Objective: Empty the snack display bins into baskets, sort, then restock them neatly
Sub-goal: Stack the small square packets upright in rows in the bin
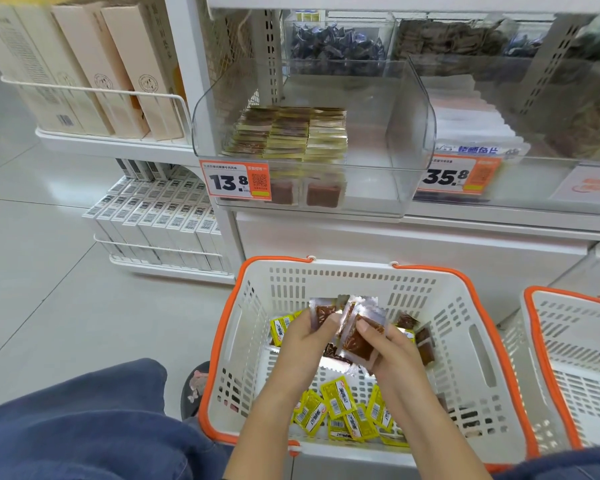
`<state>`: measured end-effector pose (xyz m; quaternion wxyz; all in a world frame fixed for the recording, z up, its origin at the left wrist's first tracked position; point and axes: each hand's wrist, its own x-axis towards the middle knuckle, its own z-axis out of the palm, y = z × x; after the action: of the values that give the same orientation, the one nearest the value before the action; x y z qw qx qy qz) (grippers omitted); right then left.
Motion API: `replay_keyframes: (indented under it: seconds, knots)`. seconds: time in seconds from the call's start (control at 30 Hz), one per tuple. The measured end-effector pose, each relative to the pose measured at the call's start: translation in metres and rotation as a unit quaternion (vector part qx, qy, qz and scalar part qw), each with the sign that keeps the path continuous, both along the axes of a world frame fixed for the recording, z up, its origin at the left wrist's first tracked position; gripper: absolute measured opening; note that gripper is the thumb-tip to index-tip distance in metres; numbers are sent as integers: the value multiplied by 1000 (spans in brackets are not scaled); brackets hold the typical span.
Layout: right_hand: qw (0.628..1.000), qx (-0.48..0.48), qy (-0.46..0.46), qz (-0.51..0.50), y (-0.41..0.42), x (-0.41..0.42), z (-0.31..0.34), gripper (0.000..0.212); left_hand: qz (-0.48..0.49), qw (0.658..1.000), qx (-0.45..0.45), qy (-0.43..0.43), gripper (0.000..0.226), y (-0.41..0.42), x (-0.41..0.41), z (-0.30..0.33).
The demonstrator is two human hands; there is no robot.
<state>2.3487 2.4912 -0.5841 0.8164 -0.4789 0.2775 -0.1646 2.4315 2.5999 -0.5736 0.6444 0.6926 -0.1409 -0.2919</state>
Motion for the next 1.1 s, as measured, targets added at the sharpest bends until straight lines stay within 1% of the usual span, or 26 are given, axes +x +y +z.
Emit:
replay_keyframes:
  seconds: [0.07, 0.13, 0.2, 0.27, 0.3, 0.33, 0.4, 0.43, 0.5, 0.53, 0.6, 0.63, 0.7, 0.77, 0.8, 0.83, 0.87, 0.9, 0.97, 1.03, 1.1]
  knots:
    - [1000, -21, 18, -14, 2, 0, -3, 38, 15, 1000, 0, -13, 21, -1, 1, -3]
    - [998, -31, 28, -47, 3, 0, -4, 31, 22, 1000, 0, -17, 29, -1, 1, -5]
    - [996, -24, 33, -76, 1, -1, -4, 25, 41, 999, -2, 7, 47, -2, 0, -6]
    - [996, -9, 43, -84, -2, -2, -4, 21, 83, 995, -2, 61, 71, -2, 0, -5]
    - [995, 4, 48, -82, -4, -2, -4, 23, 100, 990, -18, 95, 77, -1, 1, -7]
    - [996, 17, 53, -76, -6, -2, -3, 26, 119, 986, -35, 111, 75, 0, 3, -9]
    - [996, 34, 57, -53, -6, -1, -2, 30, 147, 979, -55, 130, 47, 0, 4, -8]
    - [997, 36, 54, -35, -5, 0, -1, 31, 152, 976, -57, 142, 39, 0, 3, -7]
    - [998, 42, 44, -14, 1, 2, -1, 29, 161, 966, -78, 187, 46, -2, 1, -9]
    - [998, 44, 40, -16, 4, 2, -2, 27, 154, 964, -86, 200, 41, -4, -1, -8]
    - [998, 51, 33, -32, 6, 2, -4, 27, 128, 968, -95, 193, 19, -6, -5, -6]
    - [997, 53, 32, -40, 5, 1, -4, 30, 116, 971, -87, 189, 18, -7, -7, -6]
    - [998, 41, 33, -42, 4, 0, -4, 36, 106, 977, -72, 172, 27, -8, -9, -6]
    - [998, 17, 44, -44, 4, -1, -3, 37, 103, 979, -58, 167, 49, -7, -12, -7]
    - [997, 7, 52, -49, 3, -1, -3, 36, 107, 977, -60, 173, 63, -7, -12, -8]
    - [997, 0, 58, -51, 2, -1, -4, 33, 111, 976, -59, 178, 76, -7, -12, -7]
    - [997, 1, 59, -53, 1, -2, -5, 29, 116, 973, -63, 189, 84, -7, -12, -6]
    - [997, 9, 53, -54, 1, -2, -4, 25, 116, 972, -67, 195, 83, -6, -11, -6]
    - [997, 18, 45, -55, -1, -2, -2, 24, 88, 976, -74, 184, 64, -5, -8, -5]
    - [997, -4, 50, -52, -2, -2, -2, 26, 67, 979, -87, 175, 50, -4, -6, -4]
    - [996, -28, 63, -50, 1, -1, -3, 24, 75, 978, -88, 173, 40, -5, -6, -2]
